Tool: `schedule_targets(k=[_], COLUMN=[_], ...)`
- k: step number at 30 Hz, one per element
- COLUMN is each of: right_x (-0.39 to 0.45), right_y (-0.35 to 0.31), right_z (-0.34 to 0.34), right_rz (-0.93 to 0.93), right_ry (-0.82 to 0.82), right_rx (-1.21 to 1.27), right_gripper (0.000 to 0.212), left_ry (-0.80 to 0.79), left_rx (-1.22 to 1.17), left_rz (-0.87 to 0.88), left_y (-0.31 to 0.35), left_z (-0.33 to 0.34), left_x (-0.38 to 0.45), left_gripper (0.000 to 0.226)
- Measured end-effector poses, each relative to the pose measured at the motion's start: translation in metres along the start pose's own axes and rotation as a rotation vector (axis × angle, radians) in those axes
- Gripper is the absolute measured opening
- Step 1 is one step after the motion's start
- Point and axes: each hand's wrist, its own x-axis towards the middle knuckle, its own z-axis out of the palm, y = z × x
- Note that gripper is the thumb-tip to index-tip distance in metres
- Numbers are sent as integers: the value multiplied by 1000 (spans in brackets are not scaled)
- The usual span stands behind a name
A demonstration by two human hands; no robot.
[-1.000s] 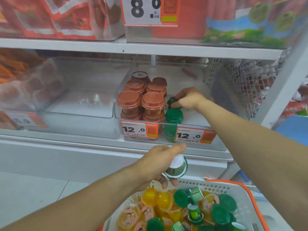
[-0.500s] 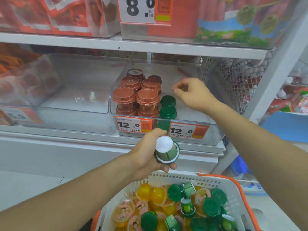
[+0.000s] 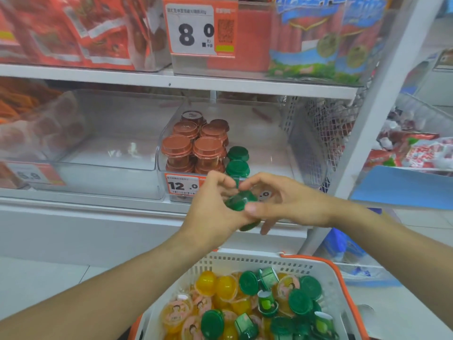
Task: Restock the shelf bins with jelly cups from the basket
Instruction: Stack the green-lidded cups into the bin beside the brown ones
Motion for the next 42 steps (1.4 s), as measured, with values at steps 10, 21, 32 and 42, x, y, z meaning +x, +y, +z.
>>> schedule_targets(k=[10, 21, 32, 42], right_x=[-2, 0, 43, 201], right_y=[-5, -7, -27, 16], right_z=[11, -7, -48, -94], right_rz=[38, 235, 106, 276], right_ry=[117, 200, 433, 857], right_rx=[619, 507, 872, 623], right_gripper=[51, 38, 29, 8], left_ry=[84, 3, 86, 39], left_rx=[191, -158, 399, 577], left_rz=[349, 119, 335, 427], left_y=[5, 0, -7, -27], left_z=[0, 1, -7, -6], left_x=[-7, 1, 13, 21], left_gripper=[71, 43, 55, 47])
